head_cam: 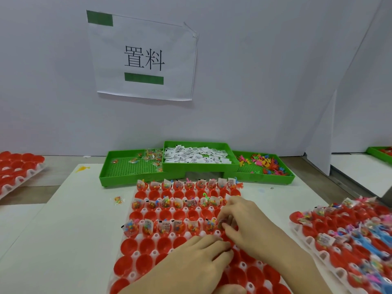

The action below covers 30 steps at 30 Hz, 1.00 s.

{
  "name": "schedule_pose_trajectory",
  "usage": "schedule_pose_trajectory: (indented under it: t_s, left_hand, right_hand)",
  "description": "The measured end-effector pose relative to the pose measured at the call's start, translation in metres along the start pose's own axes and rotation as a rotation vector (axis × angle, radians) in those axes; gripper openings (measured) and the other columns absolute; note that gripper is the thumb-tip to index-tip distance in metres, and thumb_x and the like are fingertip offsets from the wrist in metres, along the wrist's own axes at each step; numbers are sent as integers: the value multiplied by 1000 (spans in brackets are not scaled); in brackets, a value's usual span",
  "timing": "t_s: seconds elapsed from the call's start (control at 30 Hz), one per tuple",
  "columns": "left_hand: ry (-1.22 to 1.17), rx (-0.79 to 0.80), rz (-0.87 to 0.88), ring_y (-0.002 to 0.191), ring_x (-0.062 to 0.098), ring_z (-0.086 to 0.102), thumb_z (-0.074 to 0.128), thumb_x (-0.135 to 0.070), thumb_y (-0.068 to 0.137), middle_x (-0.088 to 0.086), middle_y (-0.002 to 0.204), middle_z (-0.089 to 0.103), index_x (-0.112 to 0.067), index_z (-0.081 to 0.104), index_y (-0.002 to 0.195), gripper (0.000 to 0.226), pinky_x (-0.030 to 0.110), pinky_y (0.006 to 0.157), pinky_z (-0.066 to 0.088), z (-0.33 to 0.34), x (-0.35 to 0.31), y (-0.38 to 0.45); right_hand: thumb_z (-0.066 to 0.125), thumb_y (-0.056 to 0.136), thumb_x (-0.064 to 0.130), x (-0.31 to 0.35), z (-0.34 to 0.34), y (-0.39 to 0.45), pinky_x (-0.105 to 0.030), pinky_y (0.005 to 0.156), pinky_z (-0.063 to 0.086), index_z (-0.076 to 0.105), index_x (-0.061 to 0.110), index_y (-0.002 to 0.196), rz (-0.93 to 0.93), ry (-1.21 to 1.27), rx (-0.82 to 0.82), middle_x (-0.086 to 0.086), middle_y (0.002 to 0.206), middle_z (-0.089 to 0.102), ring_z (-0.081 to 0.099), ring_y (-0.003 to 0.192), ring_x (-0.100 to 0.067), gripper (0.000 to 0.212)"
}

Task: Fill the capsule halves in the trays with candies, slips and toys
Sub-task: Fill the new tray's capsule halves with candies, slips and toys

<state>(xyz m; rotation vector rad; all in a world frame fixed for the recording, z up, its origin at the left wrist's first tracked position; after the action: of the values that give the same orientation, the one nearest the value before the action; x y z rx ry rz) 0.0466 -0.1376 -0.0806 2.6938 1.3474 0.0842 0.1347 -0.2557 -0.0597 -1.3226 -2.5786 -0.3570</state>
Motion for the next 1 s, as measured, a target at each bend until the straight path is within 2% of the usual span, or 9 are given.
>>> schedule_pose_trajectory:
  t_s: [0.17,0.23,0.33,0.5,0.57,0.63,0.73,0.83,1.0]
  left_hand:
    - [-27,40,12,105,-8,67,23,-68,96,-27,109,73,-43,79,102,61,15,92,49,1,2,0]
    - [-29,51,13,108,-8,66,23,-69,97,-27,112,72,-43,79,105,62,15,93,52,1,2,-2]
    - [12,22,26,108,-9,65,23,-70,96,-29,112,72,-44,78,106,62,14,94,50,-2,1,-3]
    - [49,-34,70,114,-7,63,23,-71,98,-27,119,70,-41,76,115,63,15,96,49,-5,-2,-7]
    - [29,-40,77,131,1,54,22,-70,101,-19,138,63,-33,67,133,66,20,110,40,-8,-1,-7]
    - [-67,-2,78,149,12,33,22,-68,102,-6,159,43,-21,46,152,73,29,122,20,-3,2,-5]
    - [-94,9,61,153,14,22,24,-68,103,-4,165,33,-19,36,157,74,28,123,11,-3,4,-5]
    - [-95,16,54,154,11,19,25,-68,103,-5,165,32,-21,35,158,73,26,123,6,-3,6,-5]
    - [-127,32,59,154,9,15,23,-69,102,-5,166,31,-21,34,158,74,19,117,-3,-4,6,-5]
  right_hand:
    - [71,94,26,-5,-8,1,-18,78,50,80,26,94,22,66,-13,10,93,63,61,82,-6,8]
    - [76,89,21,-8,-9,2,-14,72,51,78,23,91,52,99,-31,9,86,68,63,76,-3,3]
    - [82,82,11,-14,-9,7,-12,64,51,69,15,92,111,222,-14,2,80,71,63,65,1,17]
    - [82,78,6,-10,-9,23,-13,63,54,76,15,75,147,155,82,-1,74,75,65,61,0,11]
    - [82,78,4,-8,-7,25,-16,65,57,76,16,72,152,147,107,-2,73,76,66,63,-2,15]
    - [84,79,7,-7,-6,24,-16,66,57,78,16,73,137,137,104,0,73,76,66,64,-2,12]
    - [83,83,14,-9,-12,17,-12,70,55,82,25,79,104,171,111,10,79,77,69,74,1,11]
    - [75,89,9,-12,-17,12,-12,77,55,81,31,85,74,187,109,14,85,76,69,83,5,23]
    - [72,85,4,-11,-12,15,-11,69,52,76,22,89,73,165,37,9,82,73,67,77,0,19]
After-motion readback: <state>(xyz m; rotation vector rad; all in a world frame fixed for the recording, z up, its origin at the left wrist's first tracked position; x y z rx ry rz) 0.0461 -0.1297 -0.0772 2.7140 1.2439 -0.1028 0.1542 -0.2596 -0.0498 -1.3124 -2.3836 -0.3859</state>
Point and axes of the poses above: each hand's wrist, its own y-axis towards the middle knuckle, its own z-axis out of the palm, x = y × z, the point moved 4 cm from there along y, towards the middle knuckle
